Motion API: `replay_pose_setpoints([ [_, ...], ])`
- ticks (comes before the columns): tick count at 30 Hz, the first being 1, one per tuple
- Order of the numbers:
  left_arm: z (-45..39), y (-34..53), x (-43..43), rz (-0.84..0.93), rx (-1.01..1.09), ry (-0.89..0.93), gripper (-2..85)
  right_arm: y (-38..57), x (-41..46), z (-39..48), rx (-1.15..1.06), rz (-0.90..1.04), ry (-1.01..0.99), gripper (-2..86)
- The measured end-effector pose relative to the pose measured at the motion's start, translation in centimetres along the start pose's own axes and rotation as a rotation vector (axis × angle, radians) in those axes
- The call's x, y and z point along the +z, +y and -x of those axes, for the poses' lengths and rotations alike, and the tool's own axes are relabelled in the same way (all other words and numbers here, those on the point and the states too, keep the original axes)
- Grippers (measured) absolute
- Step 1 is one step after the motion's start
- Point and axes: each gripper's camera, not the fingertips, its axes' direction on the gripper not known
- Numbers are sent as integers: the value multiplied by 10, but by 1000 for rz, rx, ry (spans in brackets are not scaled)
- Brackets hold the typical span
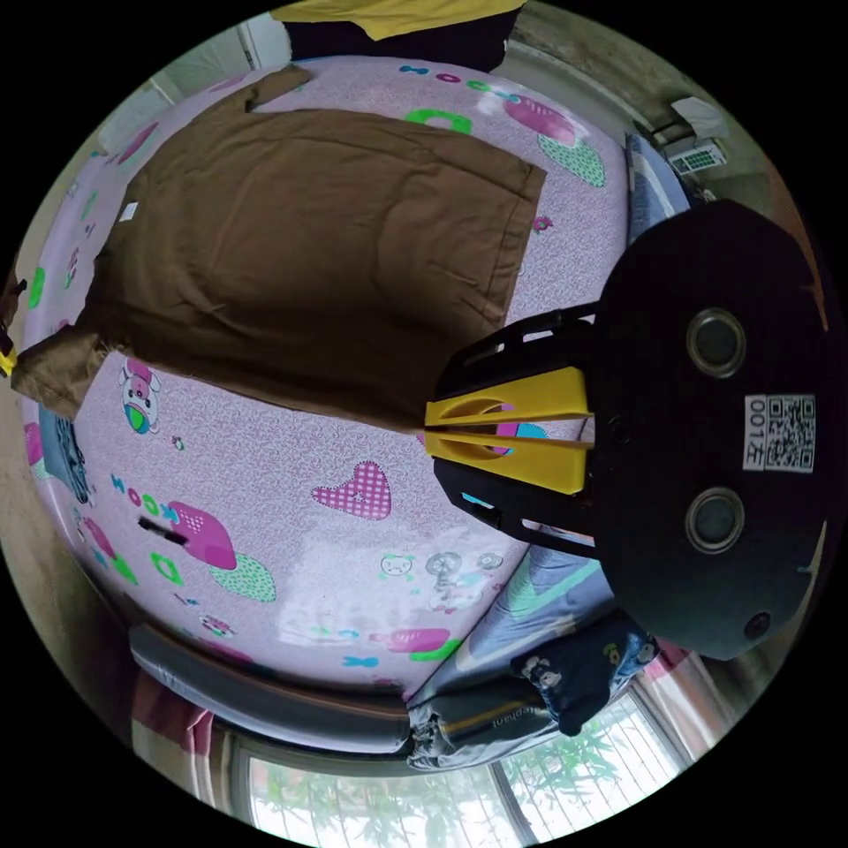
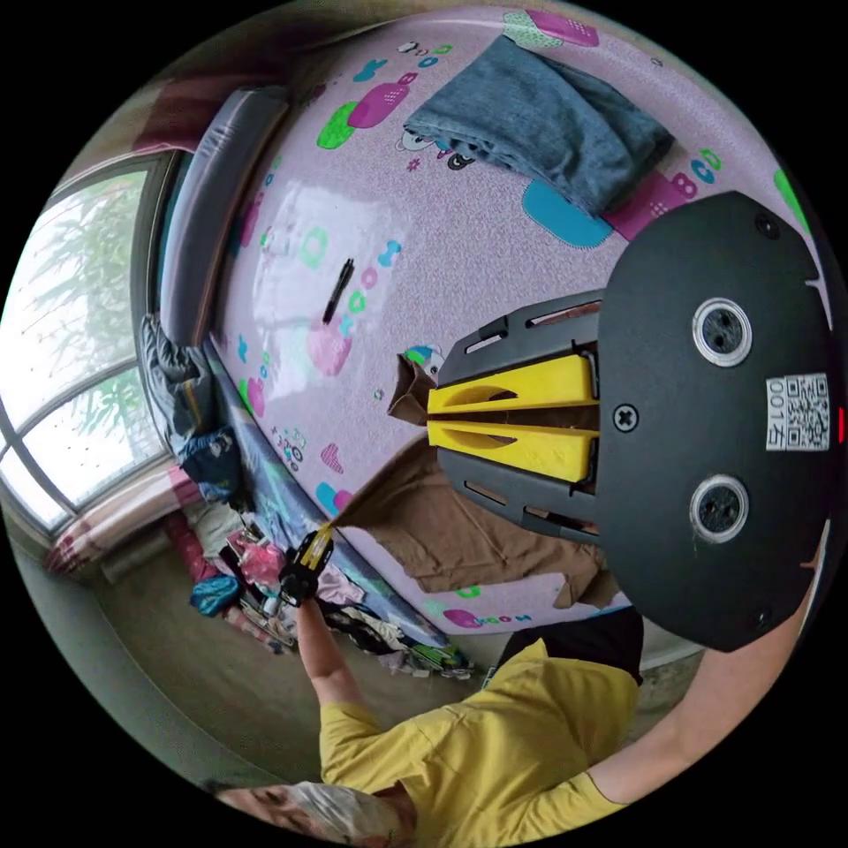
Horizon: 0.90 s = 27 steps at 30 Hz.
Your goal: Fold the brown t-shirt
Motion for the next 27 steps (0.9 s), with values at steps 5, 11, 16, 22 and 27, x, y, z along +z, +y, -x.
replay_pose_setpoints([
  [5,-66,21,-14,43,80,-80,-17,47,17,50,3,84,-56,6],
  [11,-142,30,14,130,195,-195,-17,99,85,68,86,252,-32,7],
  [16,-166,31,21,125,146,-293,-17,100,96,80,75,248,53,8],
  [22,-181,55,-1,28,99,-315,-16,97,106,132,-111,378,11,15],
  [27,-203,63,16,75,128,-296,-16,118,159,123,-52,569,-56,52],
])
